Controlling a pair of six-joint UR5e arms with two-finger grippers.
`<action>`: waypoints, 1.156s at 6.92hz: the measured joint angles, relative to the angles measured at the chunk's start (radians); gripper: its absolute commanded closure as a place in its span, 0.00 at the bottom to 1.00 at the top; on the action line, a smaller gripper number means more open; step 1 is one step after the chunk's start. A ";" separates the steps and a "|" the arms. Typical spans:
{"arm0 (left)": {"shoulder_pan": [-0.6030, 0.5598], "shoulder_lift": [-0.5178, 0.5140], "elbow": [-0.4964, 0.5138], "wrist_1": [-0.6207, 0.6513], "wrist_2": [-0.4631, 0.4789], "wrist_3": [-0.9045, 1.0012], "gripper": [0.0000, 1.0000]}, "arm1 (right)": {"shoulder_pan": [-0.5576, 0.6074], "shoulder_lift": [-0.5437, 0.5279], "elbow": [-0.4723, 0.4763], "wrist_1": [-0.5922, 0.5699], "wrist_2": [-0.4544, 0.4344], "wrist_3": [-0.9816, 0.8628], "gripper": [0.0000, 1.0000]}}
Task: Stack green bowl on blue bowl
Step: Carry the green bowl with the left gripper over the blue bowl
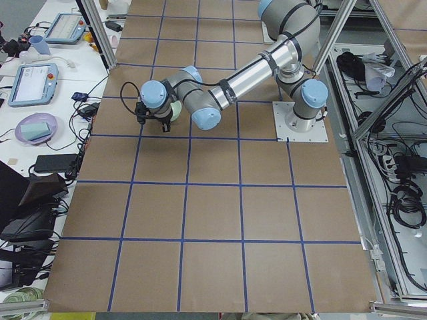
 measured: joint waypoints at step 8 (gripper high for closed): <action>-0.087 -0.068 -0.004 0.065 -0.082 -0.031 0.79 | 0.000 0.000 0.000 0.000 0.000 0.000 0.00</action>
